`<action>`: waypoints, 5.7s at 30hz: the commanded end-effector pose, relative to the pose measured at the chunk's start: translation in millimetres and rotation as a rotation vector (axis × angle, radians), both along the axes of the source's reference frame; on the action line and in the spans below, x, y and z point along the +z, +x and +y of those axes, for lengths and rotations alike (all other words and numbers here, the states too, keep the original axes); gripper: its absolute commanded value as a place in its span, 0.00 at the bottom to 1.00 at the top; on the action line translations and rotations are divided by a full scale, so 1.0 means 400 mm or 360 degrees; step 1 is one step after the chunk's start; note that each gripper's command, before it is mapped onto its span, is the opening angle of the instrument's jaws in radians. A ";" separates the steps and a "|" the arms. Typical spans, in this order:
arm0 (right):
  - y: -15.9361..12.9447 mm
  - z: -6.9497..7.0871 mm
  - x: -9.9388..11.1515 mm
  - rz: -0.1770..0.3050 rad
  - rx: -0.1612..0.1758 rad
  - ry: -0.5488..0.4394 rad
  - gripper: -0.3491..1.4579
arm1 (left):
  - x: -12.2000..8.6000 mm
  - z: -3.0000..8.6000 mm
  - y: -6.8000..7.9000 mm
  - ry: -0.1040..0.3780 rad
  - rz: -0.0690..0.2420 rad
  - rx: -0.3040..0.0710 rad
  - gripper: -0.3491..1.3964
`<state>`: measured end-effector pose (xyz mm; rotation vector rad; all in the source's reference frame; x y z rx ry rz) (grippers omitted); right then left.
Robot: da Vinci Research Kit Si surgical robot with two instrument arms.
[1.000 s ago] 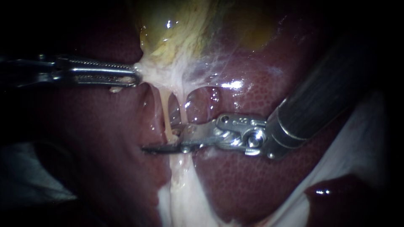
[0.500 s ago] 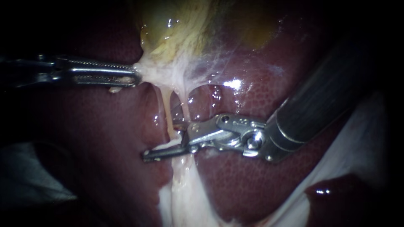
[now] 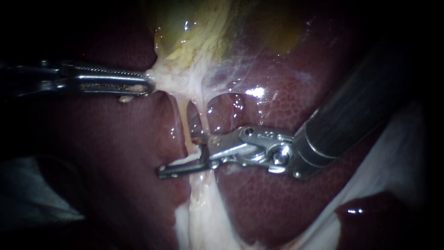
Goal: Clipping first clip left tube
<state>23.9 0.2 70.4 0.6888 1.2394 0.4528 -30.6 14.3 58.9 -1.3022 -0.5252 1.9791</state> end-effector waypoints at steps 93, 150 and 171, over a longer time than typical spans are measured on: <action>-0.0075 -0.0029 -0.0044 0.0475 -0.0437 0.0323 0.46 | -0.0002 0.0002 0.0001 -0.0001 0.0003 -0.0004 0.00; 0.0010 -0.0026 -0.0133 0.0567 -0.0393 0.0210 0.34 | 0.0000 0.0004 -0.0006 -0.0001 0.0004 -0.0006 0.00; -0.0001 -0.0024 -0.0128 0.0565 -0.0378 0.0188 0.05 | 0.0000 0.0004 -0.0005 -0.0001 0.0004 -0.0005 0.00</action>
